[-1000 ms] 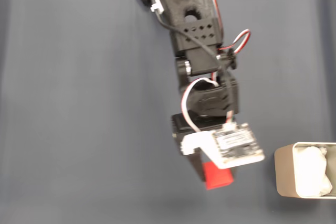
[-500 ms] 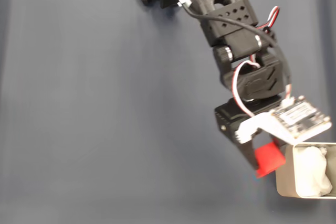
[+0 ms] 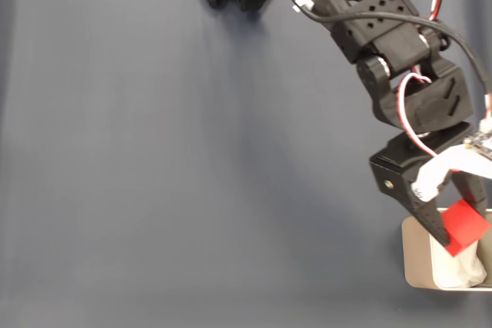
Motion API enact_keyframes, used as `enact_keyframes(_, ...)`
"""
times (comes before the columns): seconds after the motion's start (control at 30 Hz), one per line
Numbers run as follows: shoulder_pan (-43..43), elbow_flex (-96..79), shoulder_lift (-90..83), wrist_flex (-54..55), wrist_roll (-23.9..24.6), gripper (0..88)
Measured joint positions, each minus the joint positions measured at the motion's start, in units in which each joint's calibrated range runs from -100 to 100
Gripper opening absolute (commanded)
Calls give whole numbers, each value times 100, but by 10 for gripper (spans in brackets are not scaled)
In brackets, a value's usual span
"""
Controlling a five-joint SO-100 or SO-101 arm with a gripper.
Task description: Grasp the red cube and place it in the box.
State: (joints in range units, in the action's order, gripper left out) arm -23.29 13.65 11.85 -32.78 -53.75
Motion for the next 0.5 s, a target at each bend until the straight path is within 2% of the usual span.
enact_keyframes(0.5, -267, 732, 894, 0, -15, 0)
